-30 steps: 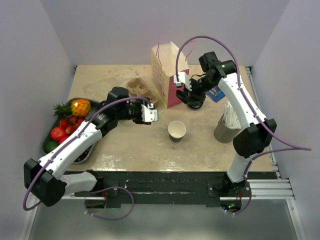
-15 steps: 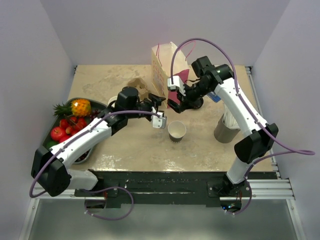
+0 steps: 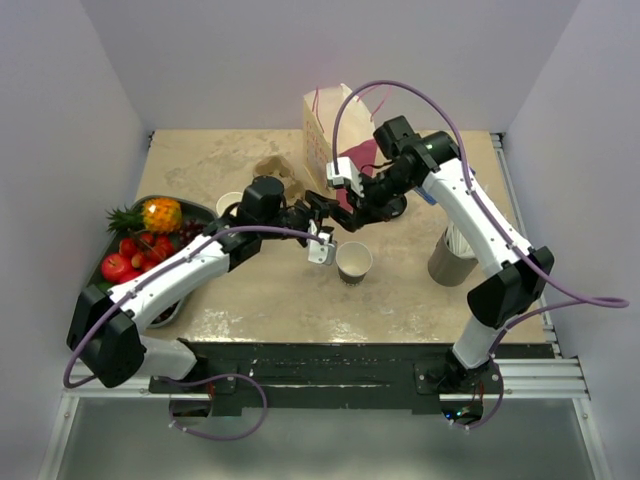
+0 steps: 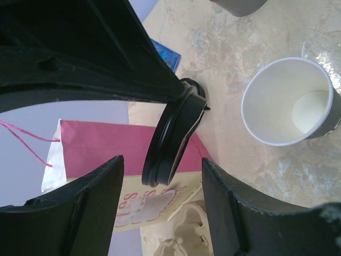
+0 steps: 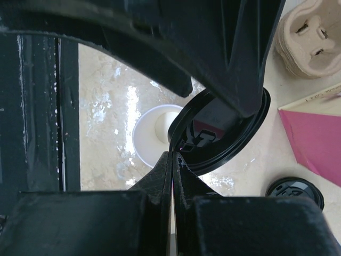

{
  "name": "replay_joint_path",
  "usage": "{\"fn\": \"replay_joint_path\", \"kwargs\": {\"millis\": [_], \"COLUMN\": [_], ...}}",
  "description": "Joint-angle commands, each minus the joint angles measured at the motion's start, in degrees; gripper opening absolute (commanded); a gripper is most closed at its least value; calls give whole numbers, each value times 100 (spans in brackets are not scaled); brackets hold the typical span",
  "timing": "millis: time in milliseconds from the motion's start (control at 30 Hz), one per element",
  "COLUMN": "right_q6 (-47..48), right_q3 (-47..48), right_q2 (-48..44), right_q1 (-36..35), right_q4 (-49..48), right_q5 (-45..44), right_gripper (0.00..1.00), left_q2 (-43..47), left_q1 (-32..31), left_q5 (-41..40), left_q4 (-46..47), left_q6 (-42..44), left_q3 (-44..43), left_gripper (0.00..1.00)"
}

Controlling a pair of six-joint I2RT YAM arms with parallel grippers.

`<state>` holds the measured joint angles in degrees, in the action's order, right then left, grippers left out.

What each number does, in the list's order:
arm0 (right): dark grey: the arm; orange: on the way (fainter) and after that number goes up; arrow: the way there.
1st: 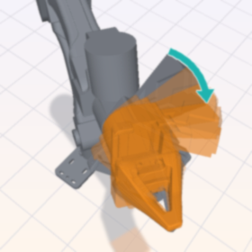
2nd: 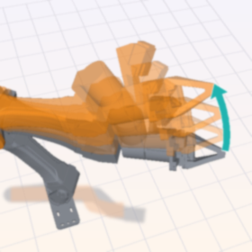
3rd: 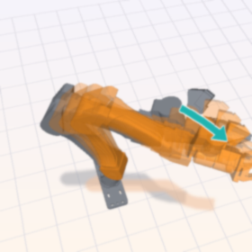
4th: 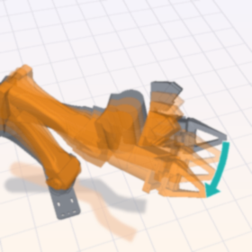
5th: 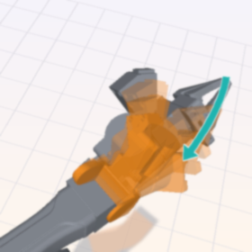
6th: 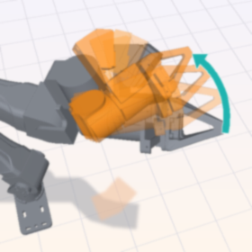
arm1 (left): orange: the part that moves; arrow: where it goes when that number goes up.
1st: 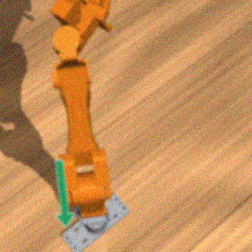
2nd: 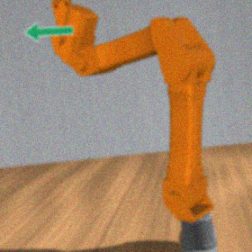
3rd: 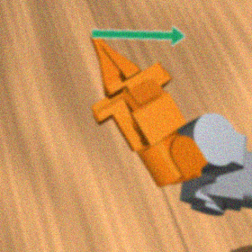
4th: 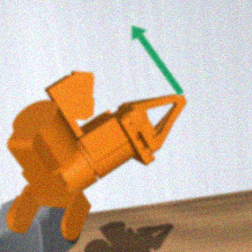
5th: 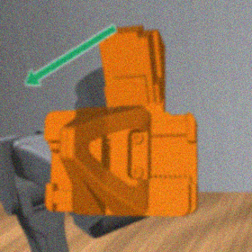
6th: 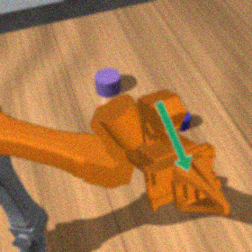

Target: Pack the takeout coffee

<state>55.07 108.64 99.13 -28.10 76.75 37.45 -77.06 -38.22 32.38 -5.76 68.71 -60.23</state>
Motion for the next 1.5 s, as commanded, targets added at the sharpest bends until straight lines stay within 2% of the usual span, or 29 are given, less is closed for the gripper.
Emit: {"fn": "replay_joint_path", "kwargs": {"millis": [0, 200, 400, 533, 600, 633, 700, 767, 800, 967, 1100, 1133, 1233, 1367, 1467], "right_q6": [-5, -14, -31, -154, -417, -496, -803, -1328, -1584, -3411, -3783, -3863, -4047, -4136, -4101], "right_q3": [263, 359, 368, 377, 447, 535, 597, 588, 562, -26, -773, -922, -1133, -1538, -1986], "right_q2": [-254, -237, -228, -254, -306, -324, -455, -622, -806, -1264, -1581, -1616, -1660, -1853, -2038], "right_q1": [-143, -231, -328, -328, -328, -328, -284, -75, 40, 962, 1025, 1017, 1017, 1025, 1017], "right_q4": [165, 191, 182, 68, -80, -125, -422, -782, -1272, -2795, -3341, -3351, -3316, -3351, -3500], "right_q5": [96, 43, 17, -36, -45, -88, -290, -309, -283, -150, -291, -291, -230, -194, -308], "right_gripper": [0, 0, 0, 0, 10, 20, 32, 38, 43, 49, 51, 51, 51, 52, 52], "left_q2": [-99, -196, -143, -108, -90, -73, -29, 59, 85, 200, 147, 104, -2, -90, -90], "left_q1": [-89, -142, -186, -186, -186, -186, -186, -195, -186, -151, 77, 104, 244, 297, 315], "left_q5": [286, 84, -13, -83, -127, -127, -162, -197, -223, -259, 390, 496, 997, 1428, 1490], "left_q4": [40, 22, -92, -83, -92, -92, -83, -83, -66, -127, -110, -75, 215, 873, 1198], "left_q6": [300, 415, 442, 284, 187, 48, -172, -576, -760, -2579, -4283, -4957, -6171, -7001, -7248], "left_q3": [-235, -305, -305, -297, -279, -262, -253, -261, -270, -568, -683, -657, -482, -139, 55], "left_gripper": [63, 53, 37, 32, 28, 28, 27, 26, 26, 25, 26, 27, 30, 32, 33]}}
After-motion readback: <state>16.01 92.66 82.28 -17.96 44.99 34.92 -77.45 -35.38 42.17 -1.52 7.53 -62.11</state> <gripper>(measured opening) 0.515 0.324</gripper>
